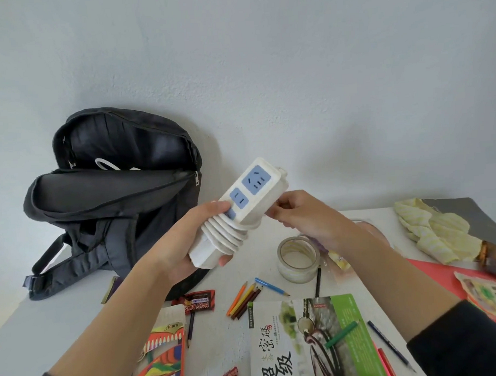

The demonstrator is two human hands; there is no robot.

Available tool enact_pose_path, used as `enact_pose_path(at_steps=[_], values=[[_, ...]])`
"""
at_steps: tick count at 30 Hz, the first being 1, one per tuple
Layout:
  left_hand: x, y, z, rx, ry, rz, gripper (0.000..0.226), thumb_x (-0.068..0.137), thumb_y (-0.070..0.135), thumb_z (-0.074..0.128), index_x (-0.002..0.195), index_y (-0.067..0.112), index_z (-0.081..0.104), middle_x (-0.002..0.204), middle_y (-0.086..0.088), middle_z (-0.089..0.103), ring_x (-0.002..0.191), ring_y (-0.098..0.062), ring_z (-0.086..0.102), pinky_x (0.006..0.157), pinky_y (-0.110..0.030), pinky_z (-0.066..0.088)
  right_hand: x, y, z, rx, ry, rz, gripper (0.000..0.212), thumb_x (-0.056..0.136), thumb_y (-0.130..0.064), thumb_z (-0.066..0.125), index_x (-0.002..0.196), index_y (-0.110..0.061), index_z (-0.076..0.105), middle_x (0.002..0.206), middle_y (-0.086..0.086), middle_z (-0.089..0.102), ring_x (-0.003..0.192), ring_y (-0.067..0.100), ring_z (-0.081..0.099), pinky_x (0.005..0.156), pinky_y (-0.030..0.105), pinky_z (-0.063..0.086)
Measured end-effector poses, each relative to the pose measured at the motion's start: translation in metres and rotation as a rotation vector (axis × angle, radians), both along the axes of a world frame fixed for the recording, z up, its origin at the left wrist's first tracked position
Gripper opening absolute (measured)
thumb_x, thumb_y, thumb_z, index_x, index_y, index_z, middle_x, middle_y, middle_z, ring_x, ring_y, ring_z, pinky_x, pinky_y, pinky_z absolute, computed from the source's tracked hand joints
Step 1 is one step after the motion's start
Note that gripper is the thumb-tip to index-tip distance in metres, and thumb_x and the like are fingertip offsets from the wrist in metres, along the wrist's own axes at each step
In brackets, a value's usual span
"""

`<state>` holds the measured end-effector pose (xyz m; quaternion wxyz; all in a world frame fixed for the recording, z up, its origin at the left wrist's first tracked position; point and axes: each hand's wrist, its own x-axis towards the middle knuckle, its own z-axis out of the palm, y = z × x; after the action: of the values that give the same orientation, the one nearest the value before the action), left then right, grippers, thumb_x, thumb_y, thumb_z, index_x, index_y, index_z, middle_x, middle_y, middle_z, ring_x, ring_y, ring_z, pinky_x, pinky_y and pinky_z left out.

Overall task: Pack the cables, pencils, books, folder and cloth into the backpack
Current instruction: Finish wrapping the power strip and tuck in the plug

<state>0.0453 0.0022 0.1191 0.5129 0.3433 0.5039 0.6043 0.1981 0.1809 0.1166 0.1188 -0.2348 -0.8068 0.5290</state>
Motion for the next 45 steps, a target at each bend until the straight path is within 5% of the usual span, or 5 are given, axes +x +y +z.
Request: enact_pose_path(at_steps=[7,18,31,38,45], values=[[-0.013,-0.004,0.007,-0.128,0.319,-0.217,0.051,0.084,0.04,0.073,0.122,0.007,0.063,0.096,-0.017,0.065,0.065,-0.026,0.059,0.052,-0.032,0.051,-0.003,0.007,0.017,-0.106,0.064,0.101,0.061,0.086,0.016,0.046,0.046,-0.024,0.07,0.053,-0.007,0.06,0.057,0.013,0.055,0.063,0.027,0.04],[-0.018,-0.005,0.028,-0.257,0.539,-0.44,0.042,0.095,0.032,0.063,0.133,0.017,0.065,0.111,-0.003,0.074,0.089,-0.017,0.072,0.075,-0.028,0.058,-0.009,0.003,0.028,-0.345,0.002,0.226,0.024,0.098,-0.02,0.065,0.081,-0.008,0.075,0.071,0.009,0.065,0.063,0.018,0.037,0.061,0.027,0.035],[-0.013,0.007,-0.001,-0.264,1.078,0.174,0.042,0.078,0.072,0.069,0.104,0.041,0.063,0.085,0.008,0.071,0.075,-0.011,0.068,0.073,-0.043,0.06,-0.005,-0.036,0.018,0.424,0.066,0.046,0.005,0.105,-0.02,0.052,0.106,-0.02,0.058,0.081,0.0,0.068,0.048,0.003,0.048,0.051,0.02,0.038],[-0.008,-0.003,0.017,-0.011,0.105,0.322,0.048,0.094,0.039,0.066,0.127,0.006,0.058,0.096,-0.019,0.064,0.062,-0.024,0.06,0.049,-0.031,0.05,0.003,-0.032,0.007,0.368,0.273,0.046,0.03,0.105,-0.031,0.054,0.079,-0.017,0.061,0.054,-0.015,0.044,0.05,0.007,0.035,0.055,0.017,0.03],[0.008,-0.001,0.021,-0.023,0.028,0.355,0.057,0.086,0.061,0.065,0.115,0.012,0.073,0.09,-0.011,0.068,0.063,-0.023,0.06,0.06,-0.034,0.047,0.011,-0.022,0.019,0.163,0.135,0.292,0.028,0.103,-0.025,0.059,0.087,-0.006,0.071,0.061,-0.001,0.04,0.053,0.011,0.032,0.054,0.021,0.029]])
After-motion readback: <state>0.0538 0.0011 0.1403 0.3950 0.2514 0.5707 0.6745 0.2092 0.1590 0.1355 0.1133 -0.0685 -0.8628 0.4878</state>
